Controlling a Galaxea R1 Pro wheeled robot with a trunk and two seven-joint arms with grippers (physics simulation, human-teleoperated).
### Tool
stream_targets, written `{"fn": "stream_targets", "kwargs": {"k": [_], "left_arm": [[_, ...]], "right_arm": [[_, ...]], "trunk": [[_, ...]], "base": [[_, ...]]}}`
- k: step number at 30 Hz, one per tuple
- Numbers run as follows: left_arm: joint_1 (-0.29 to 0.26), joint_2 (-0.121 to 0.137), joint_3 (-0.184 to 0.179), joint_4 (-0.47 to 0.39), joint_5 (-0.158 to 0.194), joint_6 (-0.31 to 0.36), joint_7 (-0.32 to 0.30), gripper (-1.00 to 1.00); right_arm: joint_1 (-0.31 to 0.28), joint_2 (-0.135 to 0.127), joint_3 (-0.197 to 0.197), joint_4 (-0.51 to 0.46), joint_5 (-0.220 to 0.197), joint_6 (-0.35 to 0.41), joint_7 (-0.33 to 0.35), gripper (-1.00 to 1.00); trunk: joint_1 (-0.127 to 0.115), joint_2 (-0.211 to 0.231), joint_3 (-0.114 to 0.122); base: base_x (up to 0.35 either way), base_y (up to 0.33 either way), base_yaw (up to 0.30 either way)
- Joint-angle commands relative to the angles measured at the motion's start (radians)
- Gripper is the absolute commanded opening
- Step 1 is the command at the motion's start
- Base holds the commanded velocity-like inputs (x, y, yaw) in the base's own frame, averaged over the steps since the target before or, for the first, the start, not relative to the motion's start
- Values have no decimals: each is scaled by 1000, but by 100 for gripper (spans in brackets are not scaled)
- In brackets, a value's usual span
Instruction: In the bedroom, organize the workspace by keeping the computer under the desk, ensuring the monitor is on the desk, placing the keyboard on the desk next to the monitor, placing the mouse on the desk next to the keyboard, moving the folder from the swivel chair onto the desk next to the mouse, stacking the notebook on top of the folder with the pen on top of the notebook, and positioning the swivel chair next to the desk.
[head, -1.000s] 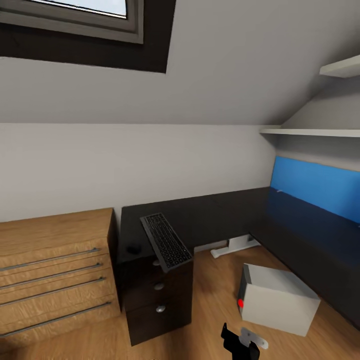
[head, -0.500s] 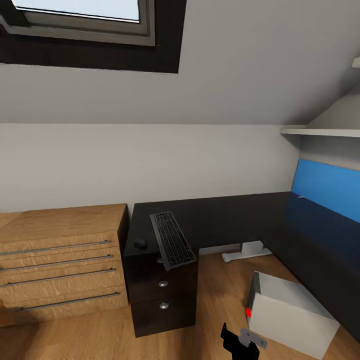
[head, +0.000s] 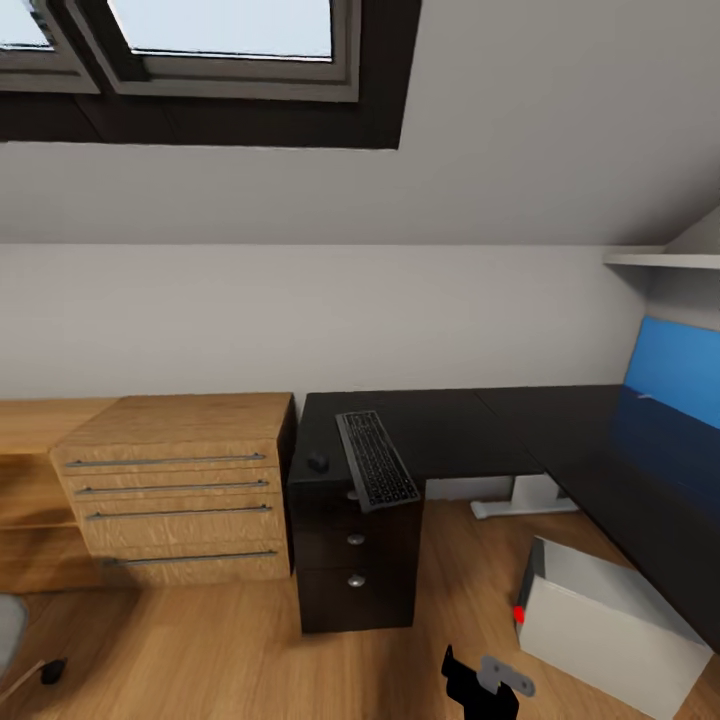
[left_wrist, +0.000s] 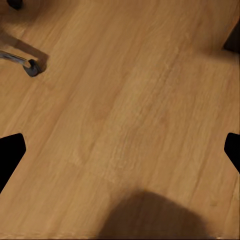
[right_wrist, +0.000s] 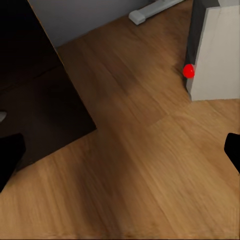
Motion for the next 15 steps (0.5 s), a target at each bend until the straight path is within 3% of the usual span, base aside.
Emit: {"fn": "stream_targets", "kwargs": {"k": [1,5,15], "left_arm": [[-1,2,-8,0,10,-7,7,100],[-2,2,-8,0,10,-7,6,100],[-2,2,-10,-2,9,-7,7,100]], "right_arm": [[0,0,9,0,-2,-1,-8,100],[0,0,8,0,5,-1,-8,100],[0,0,7,-1,30,-2,-8,100]], "trunk": [[-1,-1,-2],[-1,-1,-3],[-1,-1,-3]], "base": [[-294,-60,101],[-154,-89,37],[-18,-21,4]]}}
